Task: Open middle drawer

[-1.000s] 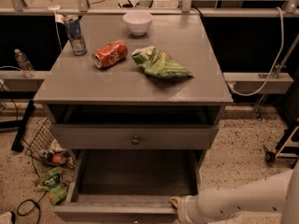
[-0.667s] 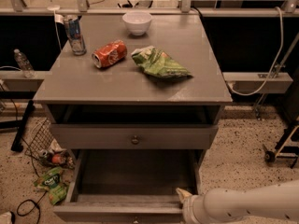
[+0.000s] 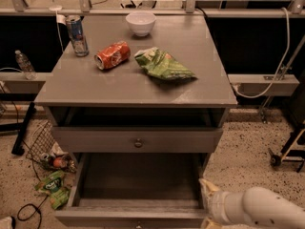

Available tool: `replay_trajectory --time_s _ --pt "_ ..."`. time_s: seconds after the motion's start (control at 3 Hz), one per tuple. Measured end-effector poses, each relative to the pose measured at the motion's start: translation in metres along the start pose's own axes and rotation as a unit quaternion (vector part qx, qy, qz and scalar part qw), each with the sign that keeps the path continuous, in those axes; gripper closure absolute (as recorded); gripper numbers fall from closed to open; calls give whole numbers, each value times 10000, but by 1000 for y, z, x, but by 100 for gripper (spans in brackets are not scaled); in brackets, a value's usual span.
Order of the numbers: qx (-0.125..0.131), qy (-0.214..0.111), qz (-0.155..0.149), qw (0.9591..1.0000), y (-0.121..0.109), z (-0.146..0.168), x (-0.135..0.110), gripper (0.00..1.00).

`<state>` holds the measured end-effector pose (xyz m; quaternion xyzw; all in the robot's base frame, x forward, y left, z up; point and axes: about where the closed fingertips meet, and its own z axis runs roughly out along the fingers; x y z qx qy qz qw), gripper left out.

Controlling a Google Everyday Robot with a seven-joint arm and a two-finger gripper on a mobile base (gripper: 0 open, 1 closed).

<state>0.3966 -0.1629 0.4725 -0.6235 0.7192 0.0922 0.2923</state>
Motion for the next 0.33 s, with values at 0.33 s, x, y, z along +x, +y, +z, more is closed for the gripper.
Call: replay_trajectory --time_s 0.33 --pt "279 -57 323 9991 -18 -45 35 0"
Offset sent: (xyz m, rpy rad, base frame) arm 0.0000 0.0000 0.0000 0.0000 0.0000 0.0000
